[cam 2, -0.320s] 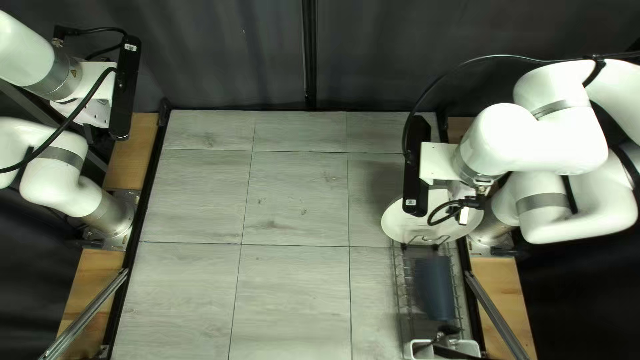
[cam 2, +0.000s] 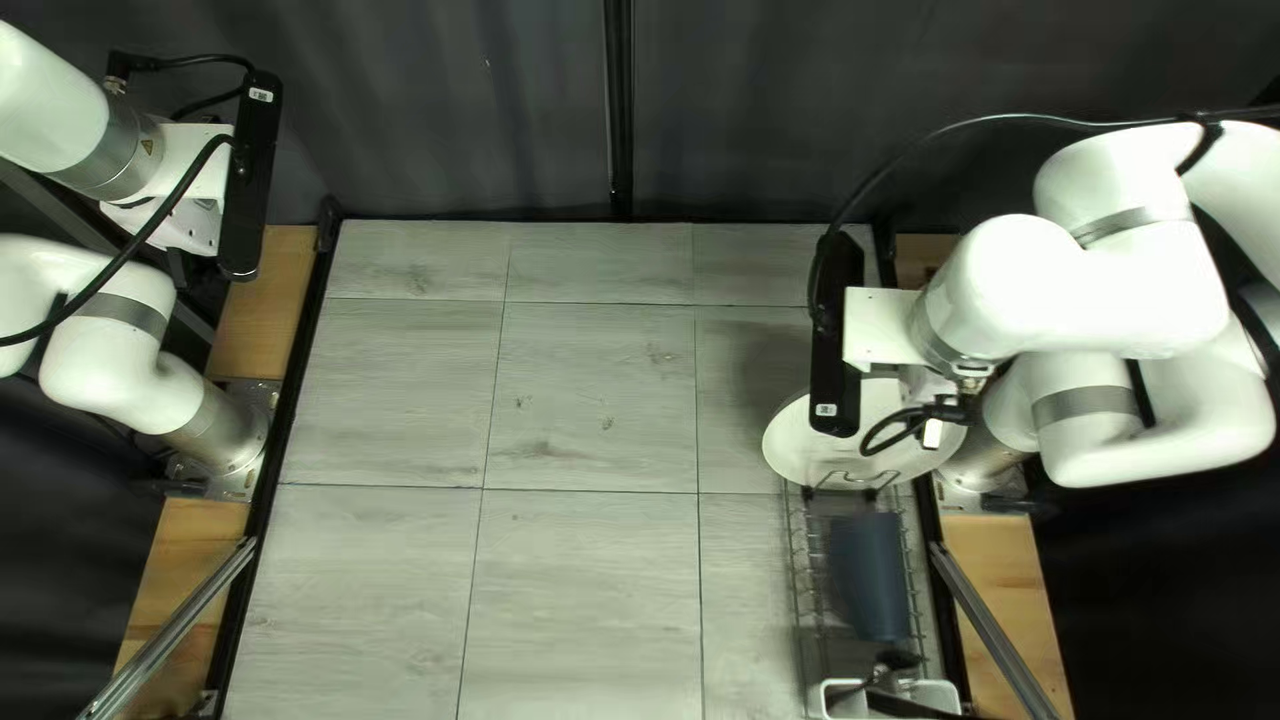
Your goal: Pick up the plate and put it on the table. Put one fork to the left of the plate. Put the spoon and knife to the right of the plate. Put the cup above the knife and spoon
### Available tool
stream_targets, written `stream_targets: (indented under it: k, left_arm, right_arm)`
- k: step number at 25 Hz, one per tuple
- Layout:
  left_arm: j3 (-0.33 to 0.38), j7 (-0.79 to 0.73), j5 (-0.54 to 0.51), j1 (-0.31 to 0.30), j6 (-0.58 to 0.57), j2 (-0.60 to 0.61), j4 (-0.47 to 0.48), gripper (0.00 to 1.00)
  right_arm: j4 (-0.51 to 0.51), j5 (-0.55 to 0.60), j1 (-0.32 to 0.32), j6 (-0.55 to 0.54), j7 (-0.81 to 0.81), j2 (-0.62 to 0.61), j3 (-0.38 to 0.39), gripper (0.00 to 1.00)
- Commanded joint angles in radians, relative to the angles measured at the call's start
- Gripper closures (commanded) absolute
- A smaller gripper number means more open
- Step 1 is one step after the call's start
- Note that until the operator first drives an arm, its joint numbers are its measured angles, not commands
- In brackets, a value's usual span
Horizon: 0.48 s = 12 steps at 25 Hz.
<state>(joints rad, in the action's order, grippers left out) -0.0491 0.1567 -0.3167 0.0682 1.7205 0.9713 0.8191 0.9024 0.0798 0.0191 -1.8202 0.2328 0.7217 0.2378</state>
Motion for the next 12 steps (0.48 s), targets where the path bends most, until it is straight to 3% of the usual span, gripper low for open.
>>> stream_targets:
  k: [1,4,7,12]
  left_arm:
    - [0.000,0.000,0.000,0.000,0.000,0.000,0.000,0.00]
    - [0.000,0.000,0.000,0.000,0.000,0.000,0.000,0.00]
    - [0.000,0.000,0.000,0.000,0.000,0.000,0.000,0.00]
    - [0.000,0.000,0.000,0.000,0.000,0.000,0.000,0.00]
  right_arm:
    - [0.010,0.094,0.019,-0.034,0.072,-0.049,0.100,0.00]
    - [-0.124,0.130,0.006,0.060,0.098,-0.019,0.119,0.00]
    - [-0.196,0.162,0.001,0.119,0.112,-0.002,0.131,0.00]
    - [-0.229,0.186,-0.001,0.148,0.155,-0.014,0.175,0.00]
